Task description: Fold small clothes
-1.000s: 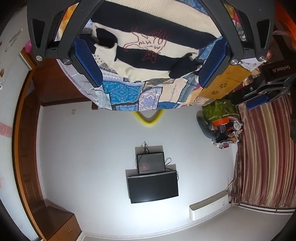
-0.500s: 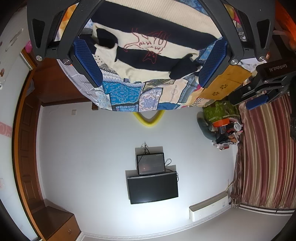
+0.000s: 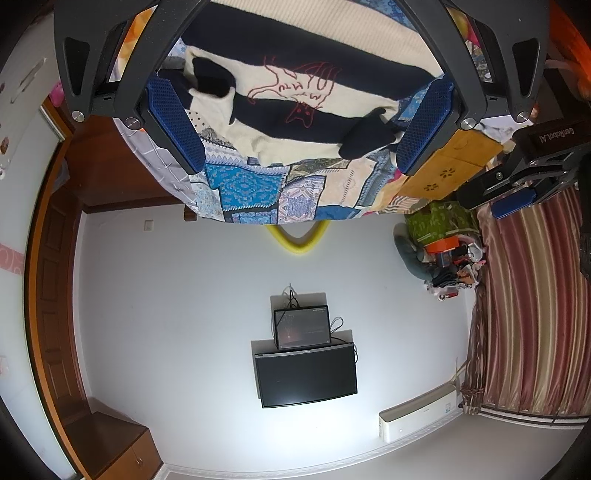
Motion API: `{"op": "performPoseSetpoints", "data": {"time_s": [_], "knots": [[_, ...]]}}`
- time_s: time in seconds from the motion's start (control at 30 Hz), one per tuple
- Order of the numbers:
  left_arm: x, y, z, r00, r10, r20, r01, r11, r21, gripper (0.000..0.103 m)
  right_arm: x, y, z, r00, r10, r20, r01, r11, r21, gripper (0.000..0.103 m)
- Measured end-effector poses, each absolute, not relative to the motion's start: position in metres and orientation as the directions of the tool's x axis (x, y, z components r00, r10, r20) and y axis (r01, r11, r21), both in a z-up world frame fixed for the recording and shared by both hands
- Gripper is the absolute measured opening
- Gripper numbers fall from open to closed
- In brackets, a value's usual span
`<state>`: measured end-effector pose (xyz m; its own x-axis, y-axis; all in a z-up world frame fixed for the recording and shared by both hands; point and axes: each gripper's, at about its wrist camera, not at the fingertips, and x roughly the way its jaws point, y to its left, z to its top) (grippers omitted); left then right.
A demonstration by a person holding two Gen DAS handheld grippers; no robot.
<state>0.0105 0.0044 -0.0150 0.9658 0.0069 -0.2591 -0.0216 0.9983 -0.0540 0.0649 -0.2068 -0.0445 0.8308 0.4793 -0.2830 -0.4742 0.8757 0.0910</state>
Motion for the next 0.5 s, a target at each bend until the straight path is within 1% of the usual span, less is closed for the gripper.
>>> {"op": "performPoseSetpoints", "data": {"time_s": [0.5], "knots": [[0.0096, 0.0018, -0.0158, 0.966, 0.004, -0.26, -0.018, 0.998, -0.052, 0.103, 0.0656, -0.2079, -0.043, 0.83, 0.479, -0.285, -0.474, 0.876, 0.092, 0.103]]}}
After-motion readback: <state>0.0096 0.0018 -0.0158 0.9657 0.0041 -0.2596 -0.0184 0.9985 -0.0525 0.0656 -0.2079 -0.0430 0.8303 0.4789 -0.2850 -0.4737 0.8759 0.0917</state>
